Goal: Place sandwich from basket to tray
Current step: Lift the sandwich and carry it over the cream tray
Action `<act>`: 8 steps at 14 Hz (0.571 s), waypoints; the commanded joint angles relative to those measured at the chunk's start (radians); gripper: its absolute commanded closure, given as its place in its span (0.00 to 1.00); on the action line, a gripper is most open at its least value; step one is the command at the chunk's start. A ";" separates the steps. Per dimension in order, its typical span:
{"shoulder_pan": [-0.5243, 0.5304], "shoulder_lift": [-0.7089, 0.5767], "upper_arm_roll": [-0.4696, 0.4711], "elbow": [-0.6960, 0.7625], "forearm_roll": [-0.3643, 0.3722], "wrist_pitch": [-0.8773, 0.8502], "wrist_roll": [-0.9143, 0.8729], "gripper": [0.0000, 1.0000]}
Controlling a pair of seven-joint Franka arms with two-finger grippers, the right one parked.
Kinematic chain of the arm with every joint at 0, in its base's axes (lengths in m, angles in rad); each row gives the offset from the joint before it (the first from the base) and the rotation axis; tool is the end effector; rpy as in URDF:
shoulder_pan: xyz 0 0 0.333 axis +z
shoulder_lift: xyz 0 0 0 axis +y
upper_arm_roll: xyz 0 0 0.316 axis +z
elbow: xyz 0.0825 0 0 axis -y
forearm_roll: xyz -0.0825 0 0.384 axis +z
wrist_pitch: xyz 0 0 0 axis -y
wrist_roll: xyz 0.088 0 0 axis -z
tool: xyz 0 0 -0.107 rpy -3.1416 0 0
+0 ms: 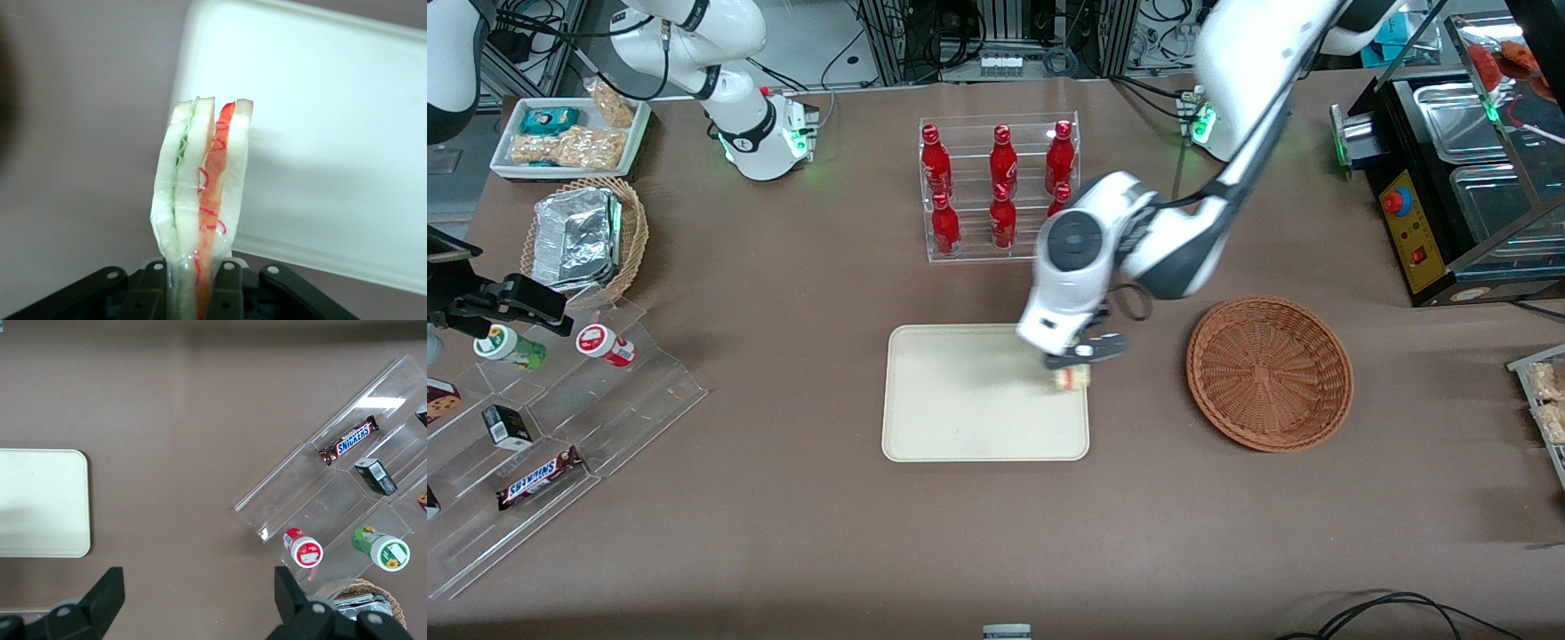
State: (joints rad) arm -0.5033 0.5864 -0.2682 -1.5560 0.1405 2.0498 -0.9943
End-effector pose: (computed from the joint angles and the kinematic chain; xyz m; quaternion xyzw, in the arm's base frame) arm 0.5174 -0.4560 0.3086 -0.9947 -0.0954 0.0324 0.0186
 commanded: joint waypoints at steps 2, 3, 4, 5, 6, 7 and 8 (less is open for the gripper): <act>-0.079 0.200 0.018 0.264 0.068 -0.028 0.019 0.91; -0.096 0.225 0.018 0.293 0.073 -0.028 0.019 0.89; -0.098 0.249 0.018 0.318 0.074 -0.026 0.019 0.87; -0.100 0.269 0.018 0.342 0.076 -0.026 0.020 0.85; -0.101 0.282 0.018 0.355 0.076 -0.026 0.022 0.83; -0.103 0.288 0.018 0.359 0.076 -0.026 0.025 0.80; -0.101 0.291 0.018 0.359 0.076 -0.025 0.032 0.79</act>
State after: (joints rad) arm -0.5882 0.8495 -0.2610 -1.2533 0.2025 2.0485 -0.9795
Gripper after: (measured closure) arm 0.833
